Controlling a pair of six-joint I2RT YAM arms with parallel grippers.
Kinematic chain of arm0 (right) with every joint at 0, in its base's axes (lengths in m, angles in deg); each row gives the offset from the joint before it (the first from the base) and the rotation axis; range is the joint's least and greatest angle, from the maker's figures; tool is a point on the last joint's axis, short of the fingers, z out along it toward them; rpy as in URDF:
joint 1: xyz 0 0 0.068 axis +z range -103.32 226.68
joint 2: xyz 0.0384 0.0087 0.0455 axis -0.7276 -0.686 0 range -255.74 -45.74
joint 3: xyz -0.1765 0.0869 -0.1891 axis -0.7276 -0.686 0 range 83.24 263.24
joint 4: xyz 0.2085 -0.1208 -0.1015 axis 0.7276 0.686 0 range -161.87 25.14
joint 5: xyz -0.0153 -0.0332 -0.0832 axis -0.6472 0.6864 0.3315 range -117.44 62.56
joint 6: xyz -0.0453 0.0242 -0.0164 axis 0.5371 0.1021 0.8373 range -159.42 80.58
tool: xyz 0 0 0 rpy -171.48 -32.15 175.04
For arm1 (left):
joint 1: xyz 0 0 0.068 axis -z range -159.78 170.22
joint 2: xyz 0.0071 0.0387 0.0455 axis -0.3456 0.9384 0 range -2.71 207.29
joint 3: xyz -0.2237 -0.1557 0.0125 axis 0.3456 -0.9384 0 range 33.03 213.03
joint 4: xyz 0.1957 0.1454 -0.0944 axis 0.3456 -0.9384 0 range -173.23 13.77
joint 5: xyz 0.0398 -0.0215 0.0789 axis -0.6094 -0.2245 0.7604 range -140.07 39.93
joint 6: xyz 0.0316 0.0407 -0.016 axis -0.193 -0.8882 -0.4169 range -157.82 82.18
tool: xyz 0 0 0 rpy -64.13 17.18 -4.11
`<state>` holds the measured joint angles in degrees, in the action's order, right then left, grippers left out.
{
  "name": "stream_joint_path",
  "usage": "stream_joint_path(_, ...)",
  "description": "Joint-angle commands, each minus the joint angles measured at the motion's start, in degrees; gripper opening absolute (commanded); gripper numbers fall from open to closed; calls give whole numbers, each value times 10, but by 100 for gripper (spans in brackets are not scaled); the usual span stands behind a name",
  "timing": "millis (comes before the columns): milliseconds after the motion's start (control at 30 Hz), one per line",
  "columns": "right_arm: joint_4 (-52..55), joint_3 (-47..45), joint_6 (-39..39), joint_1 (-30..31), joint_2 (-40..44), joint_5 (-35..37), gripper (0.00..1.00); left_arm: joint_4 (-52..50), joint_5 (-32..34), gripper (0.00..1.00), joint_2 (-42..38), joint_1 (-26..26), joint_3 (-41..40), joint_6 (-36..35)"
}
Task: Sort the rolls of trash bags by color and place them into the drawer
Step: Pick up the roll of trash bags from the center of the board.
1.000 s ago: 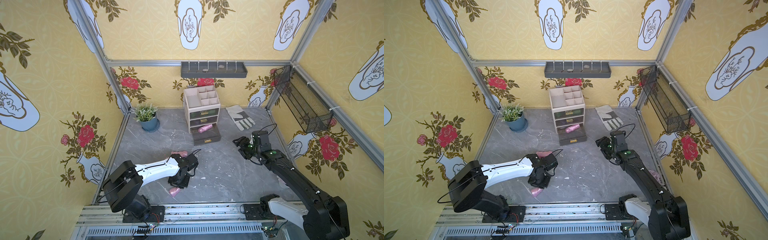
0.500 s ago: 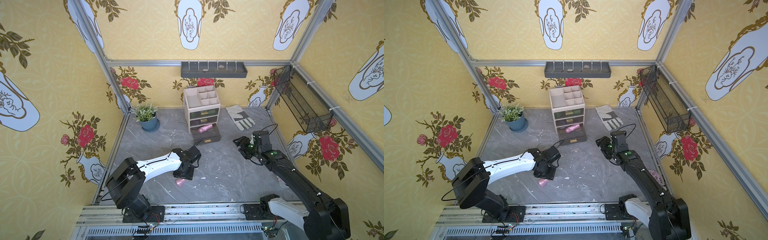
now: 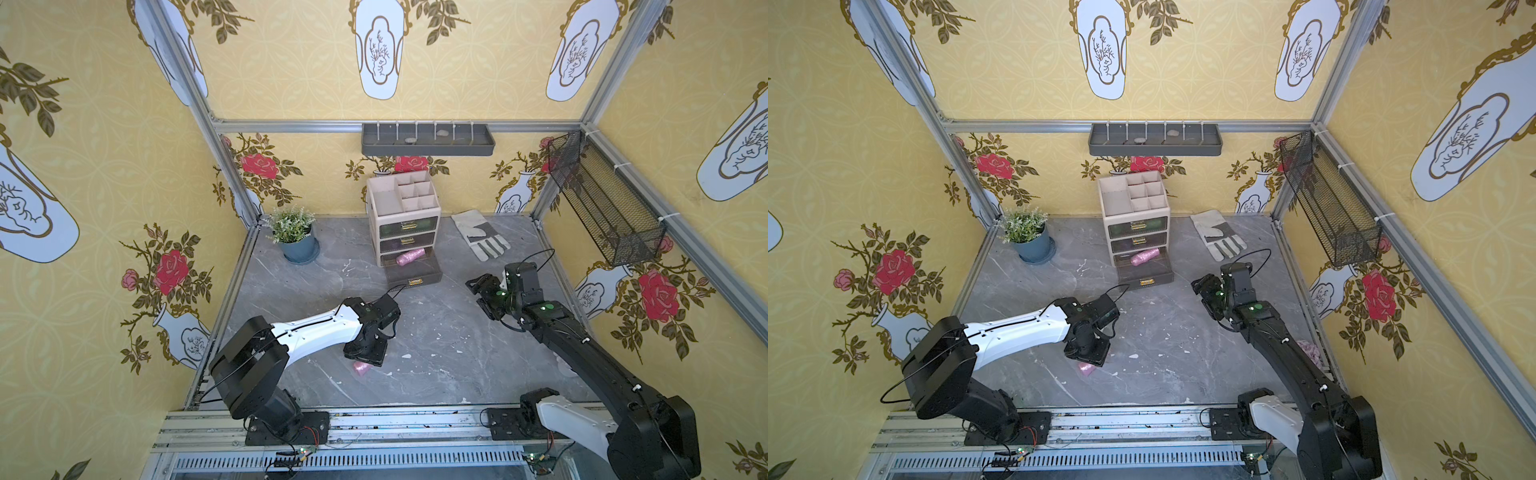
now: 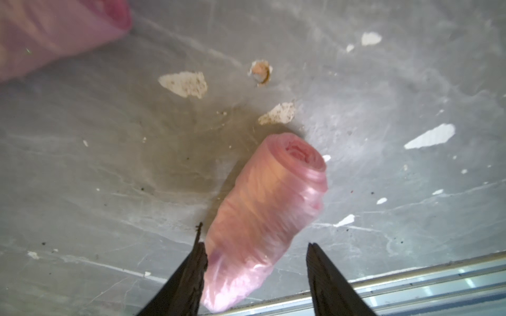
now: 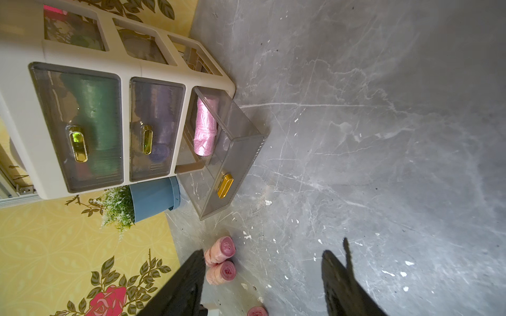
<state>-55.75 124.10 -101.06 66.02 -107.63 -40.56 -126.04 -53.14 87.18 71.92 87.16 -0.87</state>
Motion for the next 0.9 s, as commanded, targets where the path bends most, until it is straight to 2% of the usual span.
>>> stream_joint_path(0, -25, -3, 1, 0, -3, -2, 68, -8, -15, 57, 8, 0, -9, -19)
stream_joint_path(300, -29, -1, 1, 0, -10, -4, 68, 6, -13, 43, 33, 0, -1, -38)
stream_joint_path(600, -27, 6, 6, -1, -15, -1, 68, -6, 14, 47, 57, -3, 23, -53)
stream_joint_path(733, -28, 8, 7, -1, -19, -1, 68, -8, 19, 38, 61, -5, 27, -56)
stream_joint_path(867, -28, 10, 11, -1, -21, -1, 68, -19, 31, 25, 52, -6, 36, -58)
